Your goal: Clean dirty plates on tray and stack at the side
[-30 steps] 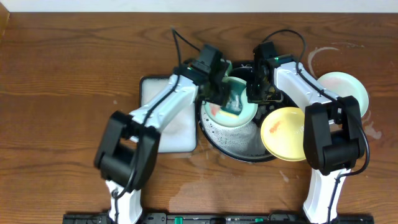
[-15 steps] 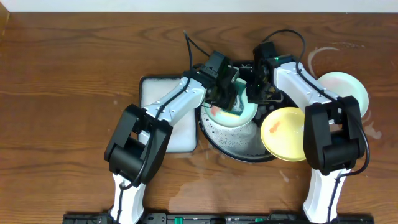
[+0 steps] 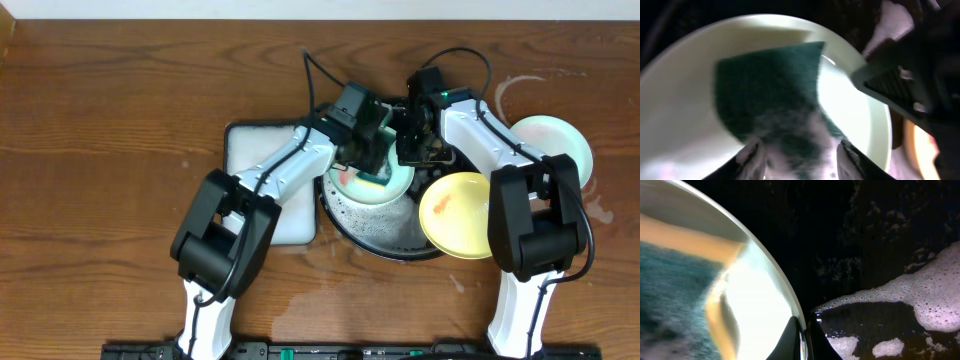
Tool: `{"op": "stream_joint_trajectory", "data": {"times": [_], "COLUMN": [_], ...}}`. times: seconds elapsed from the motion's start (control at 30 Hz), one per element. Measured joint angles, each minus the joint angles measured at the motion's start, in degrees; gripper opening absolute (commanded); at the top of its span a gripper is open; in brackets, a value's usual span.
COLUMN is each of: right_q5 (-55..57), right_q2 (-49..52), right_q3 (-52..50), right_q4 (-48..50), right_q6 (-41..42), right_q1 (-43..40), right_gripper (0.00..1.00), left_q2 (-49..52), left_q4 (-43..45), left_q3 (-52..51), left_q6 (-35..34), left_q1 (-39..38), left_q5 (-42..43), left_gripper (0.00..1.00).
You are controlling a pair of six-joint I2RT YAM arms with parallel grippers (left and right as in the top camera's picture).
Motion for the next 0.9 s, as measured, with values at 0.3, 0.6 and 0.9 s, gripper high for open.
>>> {"op": "stream_joint_trajectory", "data": {"times": [0.3, 0.6, 0.9], "right_q5": [0.0, 0.0, 0.0], "right_q2": [0.0, 0.0, 0.0], "right_q3": [0.0, 0.0, 0.0], "right_q4": [0.0, 0.0, 0.0], "right_q6": [0.0, 0.0, 0.0], "right_q1": [0.0, 0.0, 0.0], "right_gripper": [0.01, 0.01, 0.01], "left_q2": [0.0, 0.0, 0.0], "left_q4": [-0.9, 0.0, 1.1], "left_q3": [0.0, -1.4, -1.7], "left_q6": [-0.1, -0.5, -1.4], "left_q1": [-2.1, -2.1, -2.1], "left_q5": [-3.4, -5.0, -5.3], "left_gripper": [0.35, 0.37, 0.19]}}
